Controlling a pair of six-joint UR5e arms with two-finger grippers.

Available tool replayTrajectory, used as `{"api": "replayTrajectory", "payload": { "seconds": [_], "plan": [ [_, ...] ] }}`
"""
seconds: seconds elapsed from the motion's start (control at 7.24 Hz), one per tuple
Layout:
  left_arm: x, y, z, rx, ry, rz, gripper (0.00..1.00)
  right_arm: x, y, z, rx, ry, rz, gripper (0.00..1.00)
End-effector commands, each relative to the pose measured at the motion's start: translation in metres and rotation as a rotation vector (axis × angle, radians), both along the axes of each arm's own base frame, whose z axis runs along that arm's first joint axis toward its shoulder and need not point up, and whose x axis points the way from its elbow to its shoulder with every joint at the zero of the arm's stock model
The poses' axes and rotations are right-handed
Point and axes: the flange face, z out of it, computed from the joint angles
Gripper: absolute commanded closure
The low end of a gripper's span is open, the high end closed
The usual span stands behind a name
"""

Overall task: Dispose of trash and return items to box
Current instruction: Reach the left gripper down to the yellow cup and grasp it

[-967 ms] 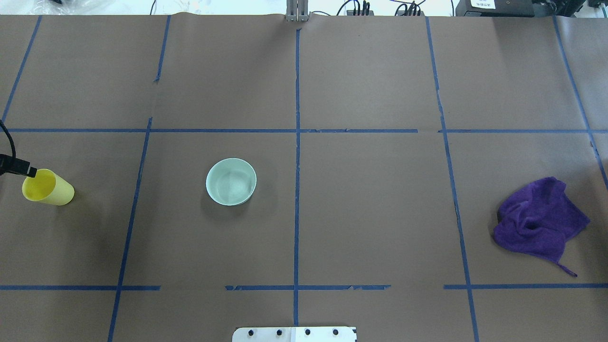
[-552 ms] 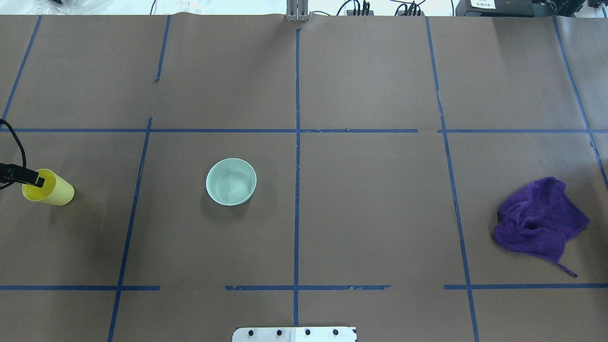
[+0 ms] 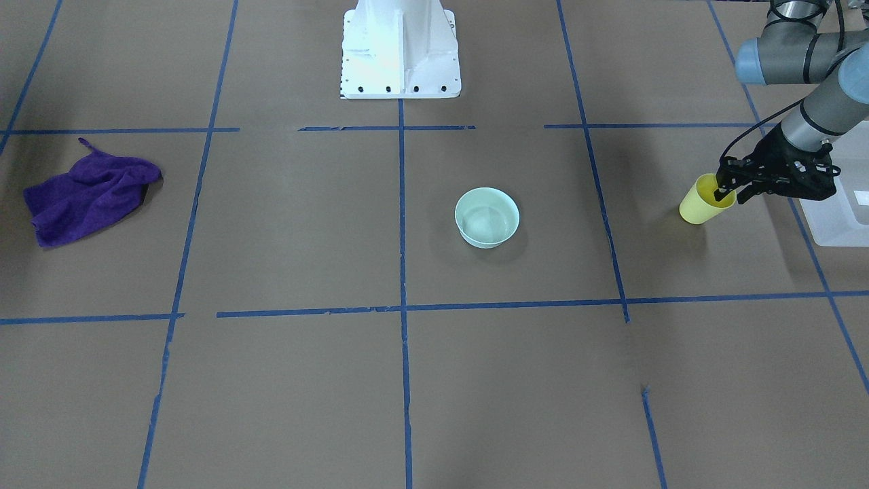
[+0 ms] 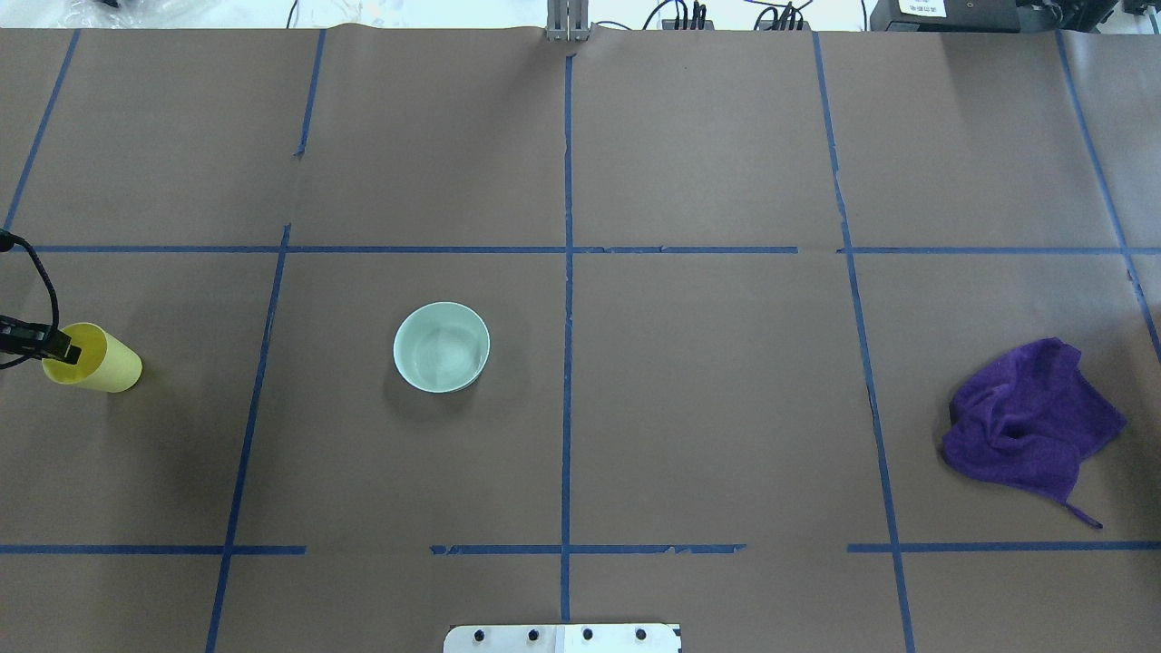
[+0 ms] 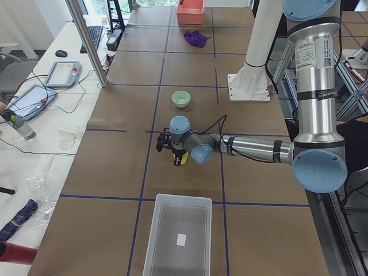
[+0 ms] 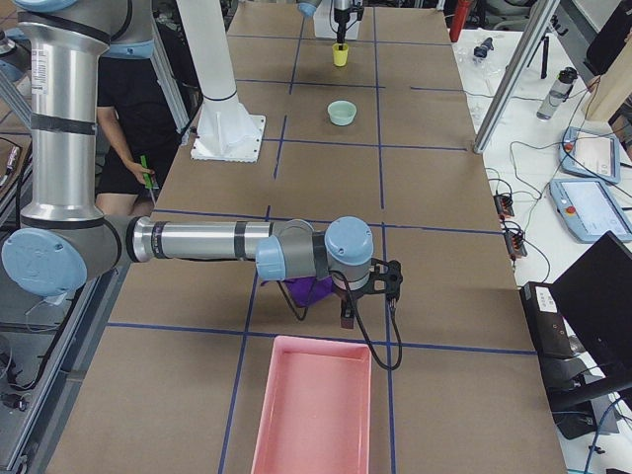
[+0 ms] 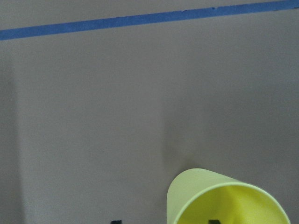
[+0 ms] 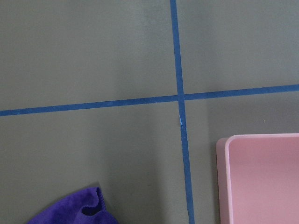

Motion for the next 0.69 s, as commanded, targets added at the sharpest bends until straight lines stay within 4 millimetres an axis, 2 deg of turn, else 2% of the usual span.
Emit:
{"api": "replayTrajectory", "payload": {
  "seconds": [0.0,0.28,0.55],
  "plan": [
    [0.001,-0.002,-0.008,0.014,0.009,0.001,1.0,-0.009,-0.007,-0.017,-0.04,-0.126,0.019,0.0],
    [-0.009,0.002,-0.033,0.05,0.039,-0.002,1.0,-0.023,-0.009,-0.022,-0.038,-0.158,-0.015,0.0],
    [-0.026,-0.004,-0.059,0.021,0.07,-0.019,1.0,-0.058,-0.013,-0.014,-0.034,-0.01,-0.061,0.0]
  ]
}}
